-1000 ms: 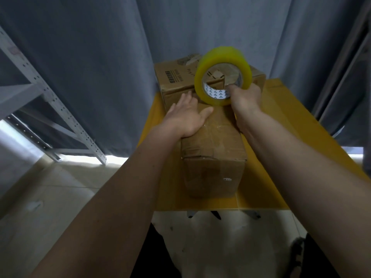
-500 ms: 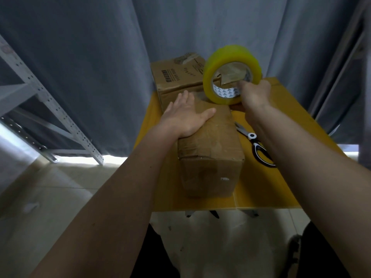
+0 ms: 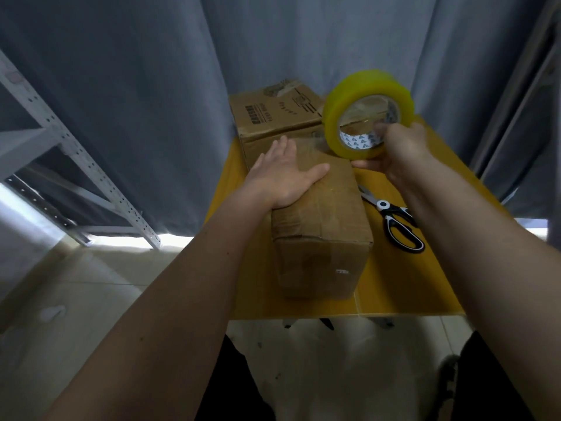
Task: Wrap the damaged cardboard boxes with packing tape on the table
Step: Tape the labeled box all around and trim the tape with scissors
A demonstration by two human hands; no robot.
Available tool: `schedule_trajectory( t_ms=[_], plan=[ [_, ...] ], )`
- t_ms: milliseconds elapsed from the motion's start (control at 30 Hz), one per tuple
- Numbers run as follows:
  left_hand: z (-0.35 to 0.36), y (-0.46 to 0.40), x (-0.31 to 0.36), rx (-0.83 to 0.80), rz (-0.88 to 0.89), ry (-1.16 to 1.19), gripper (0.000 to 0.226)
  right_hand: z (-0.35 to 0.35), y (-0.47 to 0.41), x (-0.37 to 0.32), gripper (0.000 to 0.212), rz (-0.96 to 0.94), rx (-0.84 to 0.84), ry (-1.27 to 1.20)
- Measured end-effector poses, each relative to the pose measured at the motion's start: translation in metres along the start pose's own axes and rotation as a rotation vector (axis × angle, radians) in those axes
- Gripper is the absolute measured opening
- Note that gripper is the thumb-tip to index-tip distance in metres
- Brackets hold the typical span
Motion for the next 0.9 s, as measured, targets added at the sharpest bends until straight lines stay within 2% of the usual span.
schedule_trajectory(
  t_ms=[100,200,300,367,433,600,700,833,900],
  plan=[
    [0.000,0.000,0.002,0.005,0.008,-0.002,0.092,-0.002,0.000,-0.002,0.015,0.017,-0.052,-0.013],
    [0.000,0.001,0.004,0.005,0.024,-0.013,0.092,-0.008,0.000,-0.010,0.021,-0.018,-0.073,0.086],
    [0.001,0.000,0.005,0.004,0.037,-0.018,0.093,-0.010,0.001,-0.017,0.007,-0.098,-0.075,0.154],
    [0.003,0.000,0.002,-0.001,0.034,-0.015,0.093,-0.013,0.001,-0.022,0.017,-0.148,-0.044,0.185],
    [0.004,0.000,-0.005,-0.008,0.014,-0.001,0.092,-0.019,0.000,-0.021,0.017,-0.164,-0.003,0.215],
    [0.010,0.002,-0.023,-0.040,-0.022,0.064,0.090,-0.025,-0.005,0.030,0.007,0.096,0.032,-0.024],
    [0.008,0.003,-0.027,-0.043,-0.042,0.109,0.092,-0.009,0.000,0.051,0.016,0.275,0.017,-0.160],
    [0.005,0.009,-0.024,-0.103,-0.072,0.122,0.103,0.016,0.008,0.072,0.017,0.402,-0.033,-0.277],
    [-0.002,0.009,-0.018,-0.158,-0.103,0.103,0.117,0.027,0.012,0.073,0.014,0.410,-0.056,-0.328]
  ],
)
Point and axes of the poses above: each hand's wrist, its own y-axis away from the middle knuckle, its own z-axis out of the palm, x = y × z, the point moved 8 cm from there along -y, towards the middle knuckle, and after that the axes turned 3 degrees about -y, right-handed, at the moved point
